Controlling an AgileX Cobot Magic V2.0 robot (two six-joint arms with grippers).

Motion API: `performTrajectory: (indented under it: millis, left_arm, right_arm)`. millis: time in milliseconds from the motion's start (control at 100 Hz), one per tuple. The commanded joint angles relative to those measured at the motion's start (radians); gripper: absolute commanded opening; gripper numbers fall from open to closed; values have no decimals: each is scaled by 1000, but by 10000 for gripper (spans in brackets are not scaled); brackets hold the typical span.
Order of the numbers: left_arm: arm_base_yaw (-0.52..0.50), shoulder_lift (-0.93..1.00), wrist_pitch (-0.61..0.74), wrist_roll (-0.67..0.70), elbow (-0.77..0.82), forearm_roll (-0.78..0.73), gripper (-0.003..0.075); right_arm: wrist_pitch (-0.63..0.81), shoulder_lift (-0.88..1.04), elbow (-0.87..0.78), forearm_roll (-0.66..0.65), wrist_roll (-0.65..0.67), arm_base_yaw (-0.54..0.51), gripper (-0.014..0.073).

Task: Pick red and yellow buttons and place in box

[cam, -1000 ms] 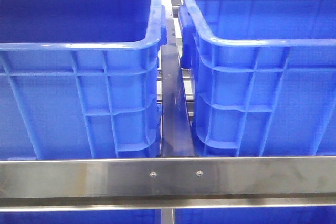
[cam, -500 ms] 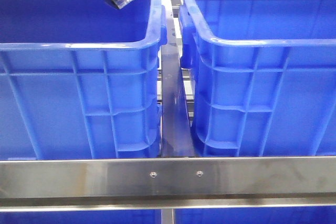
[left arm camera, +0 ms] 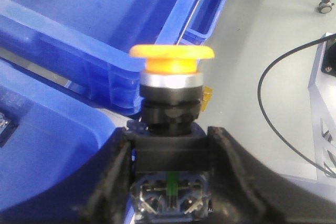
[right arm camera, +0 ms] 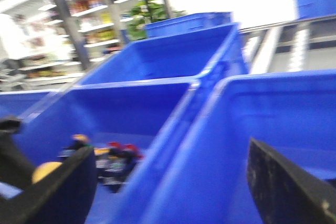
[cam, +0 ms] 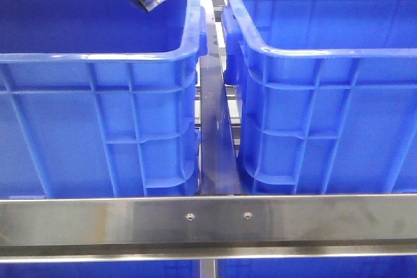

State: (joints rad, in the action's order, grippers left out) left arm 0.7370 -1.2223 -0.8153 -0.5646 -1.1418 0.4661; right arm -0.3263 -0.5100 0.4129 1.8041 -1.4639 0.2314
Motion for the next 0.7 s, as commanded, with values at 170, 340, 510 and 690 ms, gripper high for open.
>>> performTrajectory:
  millis: [170, 340, 510, 690]
  left_arm:
    - [7, 22, 59, -5, -30, 36, -19]
    - [7, 22, 59, -5, -30, 36, -19]
    - [7, 22, 59, -5, -30, 36, -19]
    - [7, 22, 59, -6, -30, 36, -19]
  right_arm:
    - [-412, -279, 132, 33, 230, 1, 590]
    - [-504, -411, 195, 33, 362, 1, 590]
    - [-587, -487, 230, 27, 461, 1, 590]
    - [-599, -523, 231, 5, 495, 1, 590]
